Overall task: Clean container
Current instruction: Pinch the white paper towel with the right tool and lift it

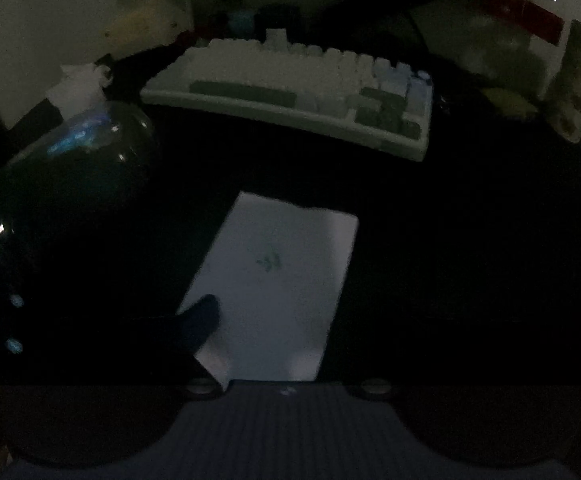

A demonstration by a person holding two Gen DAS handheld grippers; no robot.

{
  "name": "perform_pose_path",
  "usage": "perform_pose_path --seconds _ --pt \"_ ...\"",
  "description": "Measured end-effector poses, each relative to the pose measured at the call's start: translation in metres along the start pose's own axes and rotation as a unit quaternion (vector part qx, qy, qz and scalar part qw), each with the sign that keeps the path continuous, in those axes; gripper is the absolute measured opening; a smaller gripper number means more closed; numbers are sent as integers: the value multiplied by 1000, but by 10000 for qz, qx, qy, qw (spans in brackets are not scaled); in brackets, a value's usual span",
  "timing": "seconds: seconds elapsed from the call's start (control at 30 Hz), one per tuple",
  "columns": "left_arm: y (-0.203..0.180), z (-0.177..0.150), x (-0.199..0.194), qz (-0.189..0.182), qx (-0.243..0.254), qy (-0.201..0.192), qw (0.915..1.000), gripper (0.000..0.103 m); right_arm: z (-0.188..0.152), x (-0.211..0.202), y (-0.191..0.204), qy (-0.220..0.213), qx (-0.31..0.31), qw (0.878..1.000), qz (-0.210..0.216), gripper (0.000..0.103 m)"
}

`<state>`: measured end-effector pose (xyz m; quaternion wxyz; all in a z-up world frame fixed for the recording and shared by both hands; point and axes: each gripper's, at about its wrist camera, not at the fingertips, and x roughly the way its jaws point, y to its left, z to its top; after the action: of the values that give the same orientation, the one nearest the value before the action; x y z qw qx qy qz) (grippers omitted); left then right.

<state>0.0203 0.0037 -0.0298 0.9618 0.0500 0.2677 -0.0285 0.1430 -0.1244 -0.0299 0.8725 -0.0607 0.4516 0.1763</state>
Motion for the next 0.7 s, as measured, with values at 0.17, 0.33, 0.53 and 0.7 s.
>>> perform_pose_path --seconds 0.17,0.33,0.53,0.7 --pt "-8 -5 11 253 263 -157 9992 35 -7 -4 -4 -306 -139 9987 388 4" --pt "-9 -8 18 82 237 -134 9996 10 -22 -38 -21 -848 -6 9952 498 4" --pt "10 -16 11 -1017 33 -490 9936 8 -36 -94 -35 -1409 -46 9891 432 4" --pt "19 -32 -14 -2672 219 -635 9613 7 -41 -129 -31 -1832 -128 9806 683 4"
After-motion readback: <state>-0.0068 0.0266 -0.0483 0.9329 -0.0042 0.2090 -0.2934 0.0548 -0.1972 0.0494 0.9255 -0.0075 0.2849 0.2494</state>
